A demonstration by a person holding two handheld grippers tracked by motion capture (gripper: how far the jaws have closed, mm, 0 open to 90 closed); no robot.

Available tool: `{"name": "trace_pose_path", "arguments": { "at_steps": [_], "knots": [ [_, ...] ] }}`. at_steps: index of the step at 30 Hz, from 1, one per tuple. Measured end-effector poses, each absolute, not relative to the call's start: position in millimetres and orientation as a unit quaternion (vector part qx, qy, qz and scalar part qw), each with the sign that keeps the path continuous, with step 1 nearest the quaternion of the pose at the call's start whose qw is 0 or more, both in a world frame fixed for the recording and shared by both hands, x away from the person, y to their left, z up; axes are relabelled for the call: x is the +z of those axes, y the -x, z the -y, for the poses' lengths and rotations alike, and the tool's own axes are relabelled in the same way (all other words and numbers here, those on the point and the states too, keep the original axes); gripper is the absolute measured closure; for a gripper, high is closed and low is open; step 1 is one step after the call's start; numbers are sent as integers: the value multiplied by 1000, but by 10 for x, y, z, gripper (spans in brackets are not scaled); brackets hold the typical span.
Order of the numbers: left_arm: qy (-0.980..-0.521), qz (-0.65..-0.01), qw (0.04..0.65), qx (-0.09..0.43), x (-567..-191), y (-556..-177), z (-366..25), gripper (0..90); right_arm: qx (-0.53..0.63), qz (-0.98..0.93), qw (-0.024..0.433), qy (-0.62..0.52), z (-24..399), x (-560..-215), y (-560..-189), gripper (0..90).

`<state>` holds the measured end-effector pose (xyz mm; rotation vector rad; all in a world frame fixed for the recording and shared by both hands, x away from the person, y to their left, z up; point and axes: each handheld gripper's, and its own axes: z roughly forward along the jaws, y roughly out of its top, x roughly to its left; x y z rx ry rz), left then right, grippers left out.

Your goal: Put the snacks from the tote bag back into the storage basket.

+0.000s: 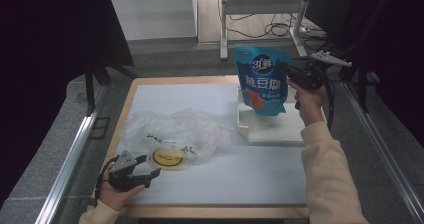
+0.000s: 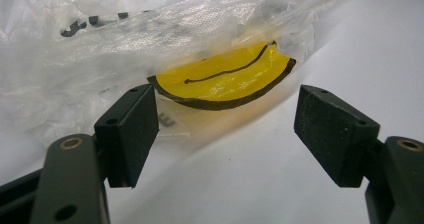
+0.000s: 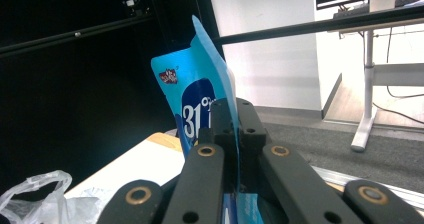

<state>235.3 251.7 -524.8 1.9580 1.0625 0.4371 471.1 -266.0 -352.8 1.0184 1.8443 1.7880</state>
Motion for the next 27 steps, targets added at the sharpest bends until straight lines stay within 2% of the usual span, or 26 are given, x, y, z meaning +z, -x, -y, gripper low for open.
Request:
{"name": "trace_pose_path", "arguments": {
  "at_steps": [18,27],
  "knots": [
    [-782,-425,423,173,-5250,-2354,-2522,257,624,-665,169,-375,2606,-3732,-4906,892],
    [-782,-423,423,172,-5250,-2352,-2516,257,607,-676,183,-377,2720,-3737,-4924,886]
  ]
}}
